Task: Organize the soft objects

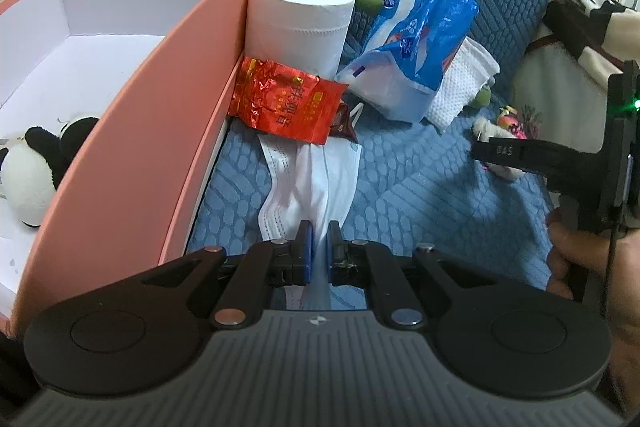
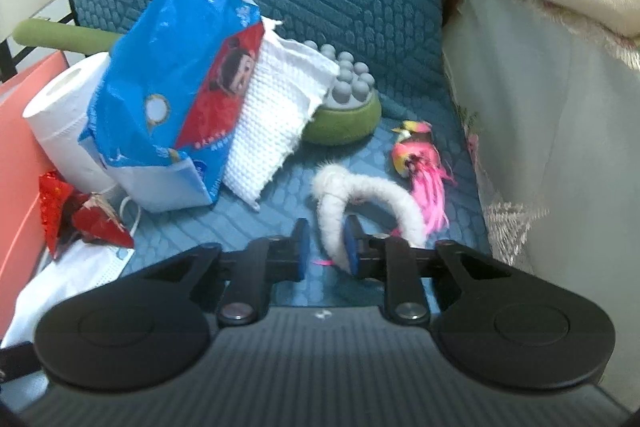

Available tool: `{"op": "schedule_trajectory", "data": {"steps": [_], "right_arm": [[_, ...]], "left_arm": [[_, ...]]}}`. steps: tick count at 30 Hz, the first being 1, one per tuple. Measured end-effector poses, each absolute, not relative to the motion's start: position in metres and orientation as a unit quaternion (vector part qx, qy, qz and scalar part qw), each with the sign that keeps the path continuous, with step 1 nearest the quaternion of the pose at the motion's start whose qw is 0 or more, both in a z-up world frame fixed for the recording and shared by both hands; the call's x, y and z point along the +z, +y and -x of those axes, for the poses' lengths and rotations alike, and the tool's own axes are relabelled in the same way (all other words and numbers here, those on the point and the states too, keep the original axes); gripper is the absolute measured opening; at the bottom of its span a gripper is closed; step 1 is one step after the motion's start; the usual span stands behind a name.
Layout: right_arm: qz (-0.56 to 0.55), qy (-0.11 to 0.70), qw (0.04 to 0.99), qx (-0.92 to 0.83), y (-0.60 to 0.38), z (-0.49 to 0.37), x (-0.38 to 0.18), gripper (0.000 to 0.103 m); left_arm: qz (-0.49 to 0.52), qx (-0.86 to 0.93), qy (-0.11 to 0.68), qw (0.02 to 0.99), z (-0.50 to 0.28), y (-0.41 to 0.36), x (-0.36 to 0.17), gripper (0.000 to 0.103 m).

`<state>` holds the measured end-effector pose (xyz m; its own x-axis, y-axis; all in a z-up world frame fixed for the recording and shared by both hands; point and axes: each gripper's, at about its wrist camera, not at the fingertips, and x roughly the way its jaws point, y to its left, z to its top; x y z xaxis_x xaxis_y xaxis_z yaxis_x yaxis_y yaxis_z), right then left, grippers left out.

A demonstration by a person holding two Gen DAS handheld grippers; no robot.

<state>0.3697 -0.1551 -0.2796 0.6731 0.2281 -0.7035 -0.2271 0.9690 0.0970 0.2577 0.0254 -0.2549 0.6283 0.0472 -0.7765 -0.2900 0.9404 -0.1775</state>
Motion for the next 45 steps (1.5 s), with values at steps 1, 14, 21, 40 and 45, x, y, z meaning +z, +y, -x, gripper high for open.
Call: {"op": "schedule_trajectory", "data": {"steps": [1, 14, 21, 40, 45], "right_arm": [[-0.006, 0.386, 0.914, 0.123, -0.157, -0.370, -0.279, 0.013], [-0.042, 0.363, 0.919, 0.149, -0.168, -0.335, -0.249, 0.011], [-0.053, 0.364, 0.915, 0.166, -0.171, -0.301, -0.232, 0.011], [-0.063, 0.386, 0.906, 0.164, -0.184, -0.230, -0.212, 0.012], [-0.062, 0.391, 0.904, 0.164, -0.186, -0.219, -0.211, 0.012]], "left_arm": [[0.143, 0.095, 0.421, 0.891, -0.258, 0.025, -0.255, 0.008], [0.134, 0.098, 0.419, 0.893, -0.255, 0.021, -0.256, 0.008], [0.138, 0.087, 0.413, 0.896, -0.250, 0.016, -0.250, 0.008], [0.137, 0.038, 0.407, 0.902, -0.216, 0.003, -0.226, 0.007], [0.130, 0.025, 0.404, 0.905, -0.207, -0.006, -0.216, 0.007]]}}
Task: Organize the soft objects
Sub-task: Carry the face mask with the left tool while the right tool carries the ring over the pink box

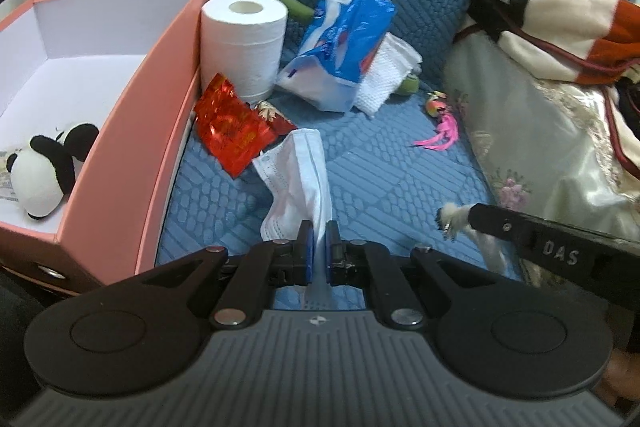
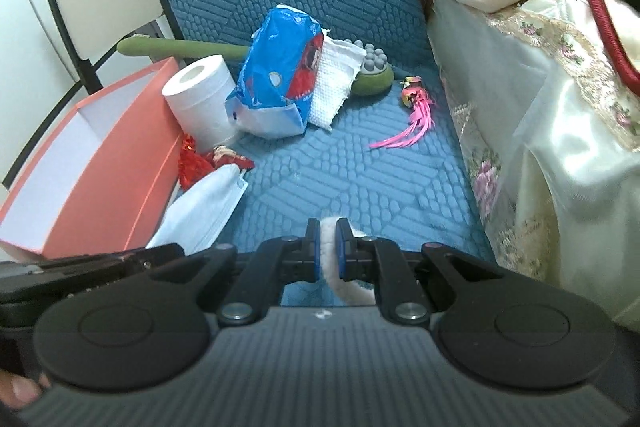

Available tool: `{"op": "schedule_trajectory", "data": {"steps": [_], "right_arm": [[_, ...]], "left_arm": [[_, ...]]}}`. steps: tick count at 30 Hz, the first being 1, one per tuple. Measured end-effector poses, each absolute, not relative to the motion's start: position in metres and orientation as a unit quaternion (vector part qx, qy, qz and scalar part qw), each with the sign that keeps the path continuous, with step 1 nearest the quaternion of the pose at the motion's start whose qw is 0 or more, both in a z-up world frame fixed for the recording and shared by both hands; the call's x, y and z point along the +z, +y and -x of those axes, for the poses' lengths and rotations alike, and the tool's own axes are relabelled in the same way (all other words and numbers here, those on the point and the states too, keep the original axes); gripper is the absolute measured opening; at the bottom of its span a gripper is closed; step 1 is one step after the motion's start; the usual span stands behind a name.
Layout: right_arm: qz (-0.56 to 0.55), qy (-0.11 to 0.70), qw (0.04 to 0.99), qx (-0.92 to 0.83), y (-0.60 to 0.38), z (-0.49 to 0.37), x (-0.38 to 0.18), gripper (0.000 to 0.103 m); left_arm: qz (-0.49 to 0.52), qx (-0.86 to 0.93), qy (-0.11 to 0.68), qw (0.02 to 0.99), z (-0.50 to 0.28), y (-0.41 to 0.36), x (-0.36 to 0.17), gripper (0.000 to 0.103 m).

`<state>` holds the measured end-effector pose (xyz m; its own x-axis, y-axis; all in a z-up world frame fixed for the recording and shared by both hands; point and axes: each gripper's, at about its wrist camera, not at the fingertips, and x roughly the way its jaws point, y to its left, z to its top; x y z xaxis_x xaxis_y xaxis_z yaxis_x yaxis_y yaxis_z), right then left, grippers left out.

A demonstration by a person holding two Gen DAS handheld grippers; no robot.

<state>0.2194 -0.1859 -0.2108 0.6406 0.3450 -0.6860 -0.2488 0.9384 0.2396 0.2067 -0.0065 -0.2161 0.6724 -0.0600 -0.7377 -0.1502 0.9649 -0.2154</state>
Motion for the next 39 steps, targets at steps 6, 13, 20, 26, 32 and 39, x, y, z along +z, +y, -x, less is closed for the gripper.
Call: {"op": "schedule_trajectory", "data": {"steps": [6, 13, 20, 26, 32, 39], "right_arm": [[-0.067, 0.389, 0.904, 0.163, -0.189, -0.210, -0.206, 0.012], [-0.081, 0.393, 0.902, 0.157, -0.196, -0.199, -0.199, 0.012], [-0.078, 0.391, 0.903, 0.160, -0.193, -0.192, -0.183, 0.012], [-0.072, 0.380, 0.906, 0.169, -0.184, -0.191, -0.159, 0.012], [-0.066, 0.369, 0.908, 0.185, -0.168, -0.195, -0.132, 0.012], [-0.061, 0.351, 0.911, 0.207, -0.146, -0.202, -0.100, 0.012]], "left_arm": [[0.149, 0.016, 0.401, 0.904, -0.193, -0.010, -0.204, 0.007], [0.164, 0.007, 0.394, 0.904, -0.183, -0.010, -0.188, 0.007], [0.162, -0.003, 0.380, 0.911, -0.182, -0.011, -0.164, 0.007], [0.161, -0.002, 0.371, 0.914, -0.183, -0.002, -0.140, 0.007], [0.156, 0.006, 0.361, 0.919, -0.185, 0.012, -0.113, 0.007], [0.152, 0.022, 0.348, 0.925, -0.187, 0.035, -0.077, 0.007]]}}
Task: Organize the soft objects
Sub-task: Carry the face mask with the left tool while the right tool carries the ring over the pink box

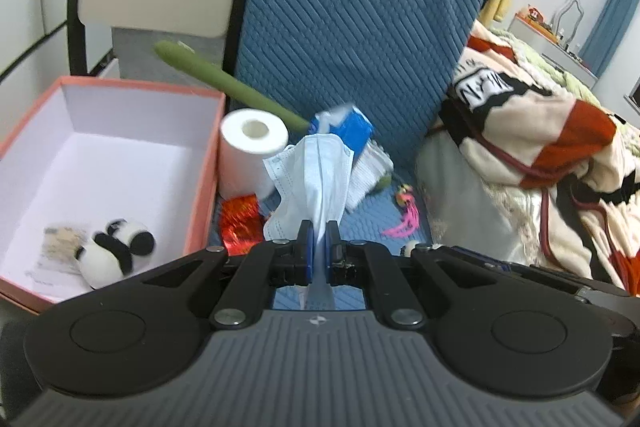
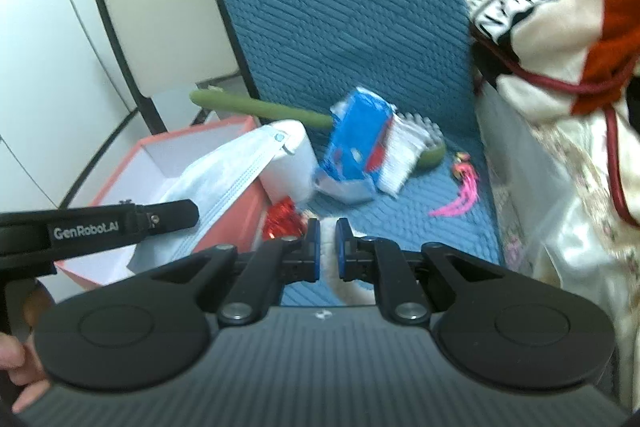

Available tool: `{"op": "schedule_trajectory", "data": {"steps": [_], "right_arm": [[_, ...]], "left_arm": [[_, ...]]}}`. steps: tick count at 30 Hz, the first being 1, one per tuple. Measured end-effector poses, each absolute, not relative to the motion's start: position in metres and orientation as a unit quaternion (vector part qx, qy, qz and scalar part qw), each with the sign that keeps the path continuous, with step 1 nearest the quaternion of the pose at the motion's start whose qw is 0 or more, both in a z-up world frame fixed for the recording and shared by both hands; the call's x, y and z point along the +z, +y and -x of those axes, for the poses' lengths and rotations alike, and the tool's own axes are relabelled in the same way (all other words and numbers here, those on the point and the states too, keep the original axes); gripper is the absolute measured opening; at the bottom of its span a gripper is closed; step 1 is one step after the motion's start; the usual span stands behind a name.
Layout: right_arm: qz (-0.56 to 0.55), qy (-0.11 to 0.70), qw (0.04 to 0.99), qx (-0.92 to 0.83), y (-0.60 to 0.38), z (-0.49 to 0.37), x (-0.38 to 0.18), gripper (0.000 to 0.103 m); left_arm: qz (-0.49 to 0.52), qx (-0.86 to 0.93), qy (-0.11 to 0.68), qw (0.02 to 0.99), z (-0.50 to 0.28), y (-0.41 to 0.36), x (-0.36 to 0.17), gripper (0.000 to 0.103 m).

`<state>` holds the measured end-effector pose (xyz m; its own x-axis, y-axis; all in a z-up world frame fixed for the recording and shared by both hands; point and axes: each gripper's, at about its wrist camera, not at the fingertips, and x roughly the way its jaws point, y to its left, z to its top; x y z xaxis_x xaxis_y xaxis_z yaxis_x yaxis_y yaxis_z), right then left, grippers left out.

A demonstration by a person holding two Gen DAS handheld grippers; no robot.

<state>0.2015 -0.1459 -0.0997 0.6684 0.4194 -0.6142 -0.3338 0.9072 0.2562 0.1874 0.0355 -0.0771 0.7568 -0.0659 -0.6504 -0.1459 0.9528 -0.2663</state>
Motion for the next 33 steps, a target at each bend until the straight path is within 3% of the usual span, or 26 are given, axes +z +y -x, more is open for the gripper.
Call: {"op": "schedule_trajectory", "data": {"steps": [19, 33], "right_arm": [[-0.029, 0.279, 0.915, 0.289, -0.026, -0.224, -0.018, 0.012], [-0.007, 0.346, 0.883, 0.318, 0.077, -0.219, -0.077, 0.012]], "left_arm": [[0.165, 0.072, 0.305, 0.935, -0.188, 0.161, -0.008, 0.007], [0.170, 0.106, 0.364, 0.910, -0.173, 0.266, -0.063, 0.007]]}}
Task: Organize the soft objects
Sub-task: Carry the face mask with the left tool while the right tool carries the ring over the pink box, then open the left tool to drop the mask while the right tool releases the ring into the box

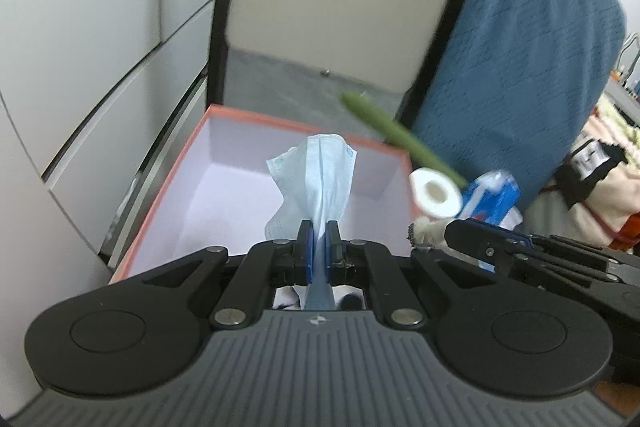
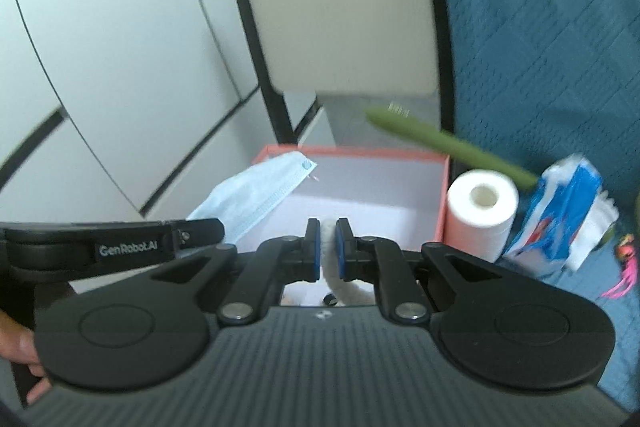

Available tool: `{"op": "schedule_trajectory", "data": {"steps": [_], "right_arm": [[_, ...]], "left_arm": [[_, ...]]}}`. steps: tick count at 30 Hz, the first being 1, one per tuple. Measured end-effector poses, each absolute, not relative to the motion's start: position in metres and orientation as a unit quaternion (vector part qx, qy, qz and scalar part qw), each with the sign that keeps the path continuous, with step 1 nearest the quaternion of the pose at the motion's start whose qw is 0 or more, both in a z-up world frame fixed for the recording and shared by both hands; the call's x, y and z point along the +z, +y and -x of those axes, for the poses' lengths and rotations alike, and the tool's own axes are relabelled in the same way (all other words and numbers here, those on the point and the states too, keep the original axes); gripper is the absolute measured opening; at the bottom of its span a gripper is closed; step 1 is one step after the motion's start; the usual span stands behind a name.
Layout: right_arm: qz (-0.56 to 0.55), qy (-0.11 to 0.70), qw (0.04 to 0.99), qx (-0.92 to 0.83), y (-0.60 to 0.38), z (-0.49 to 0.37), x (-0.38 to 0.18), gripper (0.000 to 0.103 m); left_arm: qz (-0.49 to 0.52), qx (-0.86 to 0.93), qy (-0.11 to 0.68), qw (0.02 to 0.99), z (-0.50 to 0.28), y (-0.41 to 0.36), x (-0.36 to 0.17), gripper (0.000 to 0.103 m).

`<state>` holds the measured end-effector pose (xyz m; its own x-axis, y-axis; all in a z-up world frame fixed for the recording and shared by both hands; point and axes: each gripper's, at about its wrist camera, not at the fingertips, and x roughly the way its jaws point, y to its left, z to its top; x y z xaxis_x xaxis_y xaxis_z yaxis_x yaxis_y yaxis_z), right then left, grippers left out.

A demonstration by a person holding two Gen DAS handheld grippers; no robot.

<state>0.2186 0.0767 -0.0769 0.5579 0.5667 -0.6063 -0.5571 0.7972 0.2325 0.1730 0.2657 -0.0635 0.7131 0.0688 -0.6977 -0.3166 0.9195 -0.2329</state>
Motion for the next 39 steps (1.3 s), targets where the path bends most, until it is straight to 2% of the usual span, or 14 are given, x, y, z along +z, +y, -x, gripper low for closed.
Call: {"op": "schedule_trajectory", "data": {"steps": [13, 19, 24, 26, 28, 29, 39], "right_arm": [[0.055, 0.423, 0.848, 0.315, 0.126, -0.226, -0.149, 0.012], [0.069, 0.431, 0.843, 0.314, 0.130, -0.228, -0.156, 0.013], [0.060, 0.429, 0.843, 0.321, 0.124, -0.232, -0.145, 0.015], [0.057, 0.422, 0.847, 0.319, 0.121, -0.237, -0.143, 0.021], [0.051, 0.416, 0.851, 0.315, 0.116, -0.237, -0.134, 0.045], [0.045, 0.411, 0.854, 0.317, 0.113, -0.237, -0.129, 0.051], [0.011, 0.352, 0.882, 0.315, 0.071, -0.227, -0.074, 0.051]], "left_arm": [[0.180, 0.110, 0.424, 0.881, -0.176, 0.305, -0.133, 0.007], [0.184, 0.110, 0.442, 0.871, -0.181, 0.304, -0.152, 0.007], [0.192, 0.124, 0.441, 0.868, -0.179, 0.311, -0.149, 0.019], [0.191, 0.126, 0.435, 0.871, -0.175, 0.311, -0.144, 0.025], [0.186, 0.132, 0.427, 0.875, -0.171, 0.310, -0.137, 0.028], [0.184, 0.134, 0.424, 0.877, -0.169, 0.309, -0.133, 0.028], [0.168, 0.132, 0.380, 0.900, -0.155, 0.278, -0.085, 0.029]]}}
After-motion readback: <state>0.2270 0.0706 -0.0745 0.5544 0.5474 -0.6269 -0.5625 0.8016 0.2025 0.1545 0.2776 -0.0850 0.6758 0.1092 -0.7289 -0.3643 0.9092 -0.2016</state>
